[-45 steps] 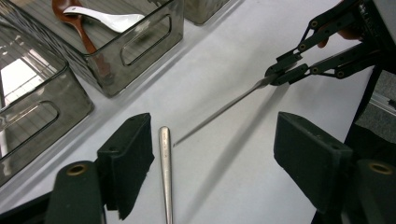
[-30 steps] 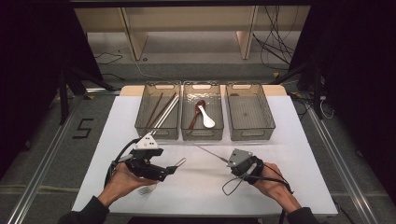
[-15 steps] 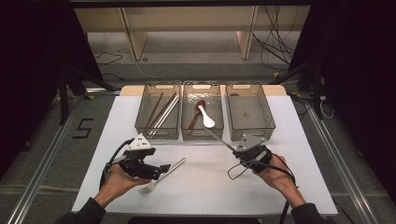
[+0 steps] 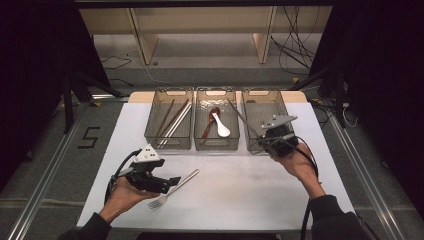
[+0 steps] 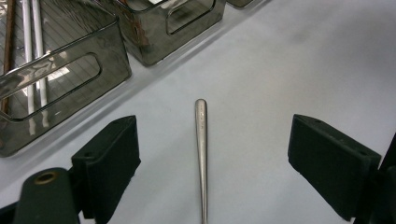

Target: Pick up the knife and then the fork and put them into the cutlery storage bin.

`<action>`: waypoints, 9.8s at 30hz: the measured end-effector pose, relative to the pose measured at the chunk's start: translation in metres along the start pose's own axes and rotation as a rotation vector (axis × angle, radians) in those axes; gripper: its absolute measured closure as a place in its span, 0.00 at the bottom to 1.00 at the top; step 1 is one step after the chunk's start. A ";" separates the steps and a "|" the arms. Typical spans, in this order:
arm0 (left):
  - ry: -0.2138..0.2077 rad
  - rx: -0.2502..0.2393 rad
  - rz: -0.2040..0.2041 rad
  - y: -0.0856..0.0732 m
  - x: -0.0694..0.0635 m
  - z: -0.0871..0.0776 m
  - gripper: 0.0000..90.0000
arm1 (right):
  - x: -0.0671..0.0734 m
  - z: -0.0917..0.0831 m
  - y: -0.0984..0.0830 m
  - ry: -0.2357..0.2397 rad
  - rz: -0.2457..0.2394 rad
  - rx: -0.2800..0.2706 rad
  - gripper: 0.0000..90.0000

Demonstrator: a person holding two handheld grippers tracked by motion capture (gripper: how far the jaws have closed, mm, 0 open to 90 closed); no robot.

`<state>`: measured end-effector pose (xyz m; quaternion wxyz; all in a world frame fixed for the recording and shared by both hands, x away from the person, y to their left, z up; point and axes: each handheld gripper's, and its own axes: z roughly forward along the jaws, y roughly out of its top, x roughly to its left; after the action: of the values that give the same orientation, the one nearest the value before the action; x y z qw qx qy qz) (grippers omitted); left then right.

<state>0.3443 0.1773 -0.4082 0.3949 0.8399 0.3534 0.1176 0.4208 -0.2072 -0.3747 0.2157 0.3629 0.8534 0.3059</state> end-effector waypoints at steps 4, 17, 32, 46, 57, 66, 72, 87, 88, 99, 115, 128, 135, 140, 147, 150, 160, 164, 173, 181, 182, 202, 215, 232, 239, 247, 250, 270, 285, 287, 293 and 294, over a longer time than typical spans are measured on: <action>0.004 -0.004 -0.005 -0.002 0.000 0.000 0.18 | -0.015 0.005 0.009 -0.018 0.057 0.017 0.94; 0.013 -0.016 -0.020 -0.005 0.001 -0.001 0.18 | -0.052 0.023 0.033 -0.060 0.209 0.052 0.94; -0.006 -0.030 -0.002 -0.005 0.001 0.002 0.19 | -0.069 0.054 0.045 -0.079 0.348 0.075 0.94; 0.006 -0.006 0.023 -0.006 -0.001 0.004 0.19 | -0.068 0.074 0.041 -0.100 0.417 0.107 0.93; 0.008 0.003 0.028 -0.006 -0.002 0.006 0.20 | -0.063 0.074 0.042 -0.087 0.412 0.087 0.75; 0.003 0.051 0.018 -0.008 0.000 0.011 0.19 | -0.048 0.054 0.039 -0.053 0.289 0.049 0.53; -0.005 0.112 0.011 -0.008 0.002 0.017 0.18 | -0.029 0.027 0.031 0.009 0.226 -0.016 0.44; 0.028 0.290 0.017 -0.010 0.006 0.040 0.20 | 0.020 -0.007 -0.019 0.143 0.157 -0.051 0.38; 0.029 0.297 0.024 -0.010 0.006 0.040 0.20 | 0.022 -0.008 -0.021 0.152 0.162 -0.052 0.38; 0.029 0.368 0.049 -0.012 0.004 0.047 0.33 | 0.041 -0.015 -0.036 0.181 0.136 -0.075 0.35; 0.002 0.485 0.087 -0.010 0.005 0.064 0.56 | 0.055 -0.027 -0.056 0.224 0.138 -0.074 0.35; -0.019 0.526 0.149 -0.010 0.006 0.072 0.71 | 0.060 -0.031 -0.064 0.239 0.137 -0.065 0.35; -0.035 0.538 0.202 -0.007 0.001 0.076 0.79 | 0.063 -0.029 -0.062 0.242 0.124 -0.055 0.36; -0.041 0.548 0.200 -0.005 -0.001 0.078 0.88 | 0.065 -0.029 -0.062 0.245 0.120 -0.055 0.36; -0.049 0.556 0.256 -0.005 -0.004 0.077 0.93 | 0.065 -0.028 -0.062 0.246 0.116 -0.053 0.36; -0.055 0.559 0.255 -0.005 -0.005 0.077 0.93 | 0.065 -0.028 -0.062 0.247 0.115 -0.052 0.36; -0.090 0.524 0.210 0.000 0.000 0.069 0.97 | 0.066 -0.027 -0.062 0.251 0.118 -0.046 0.36; -0.081 0.536 0.225 -0.001 -0.002 0.071 0.96 | 0.067 -0.026 -0.062 0.253 0.115 -0.043 0.36; -0.064 0.570 0.211 -0.005 -0.004 0.078 0.93 | 0.067 -0.025 -0.062 0.255 0.112 -0.045 0.36; -0.070 0.565 0.217 -0.005 -0.003 0.076 0.97 | 0.067 -0.025 -0.062 0.257 0.110 -0.041 0.36; -0.078 0.562 0.213 -0.004 -0.004 0.075 0.97 | 0.068 -0.025 -0.062 0.258 0.110 -0.041 0.36; -0.229 0.511 0.306 0.020 -0.053 0.054 0.97 | 0.100 -0.020 -0.049 0.331 -0.051 -0.045 0.37; -0.287 0.508 0.349 0.024 -0.068 0.054 0.97 | 0.128 -0.008 -0.044 0.379 -0.230 0.020 0.44; -0.291 0.508 0.424 0.027 -0.081 0.052 0.96 | 0.150 0.004 -0.042 0.374 -0.401 0.055 0.65; -0.288 0.516 0.450 0.027 -0.083 0.051 0.96 | 0.159 0.007 -0.042 0.363 -0.471 0.061 0.73; -0.297 0.512 0.471 0.028 -0.089 0.052 0.96 | 0.163 0.009 -0.044 0.378 -0.517 0.089 0.83; -0.304 0.517 0.490 0.028 -0.090 0.052 0.96 | 0.164 0.008 -0.046 0.389 -0.546 0.089 0.87; -0.261 0.267 0.273 0.035 -0.067 0.032 0.54 | 0.145 0.003 -0.052 0.359 -0.576 0.110 0.97; -0.122 0.066 0.091 0.024 -0.029 0.020 0.33 | 0.084 0.003 -0.063 0.172 -0.421 0.118 0.97; -0.121 0.047 0.074 0.022 -0.025 0.018 0.32 | 0.079 0.000 -0.063 0.153 -0.402 0.115 0.97; -0.092 -0.003 0.032 0.014 -0.014 0.009 0.28 | 0.065 -0.006 -0.062 0.115 -0.357 0.086 0.97; -0.086 -0.013 0.021 0.013 -0.011 0.006 0.28 | 0.064 -0.007 -0.062 0.113 -0.352 0.085 0.97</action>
<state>0.3459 0.1608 -0.4021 0.4141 0.8451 0.3265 0.0879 0.3458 -0.1954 -0.4210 0.2023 0.1991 0.9265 0.2470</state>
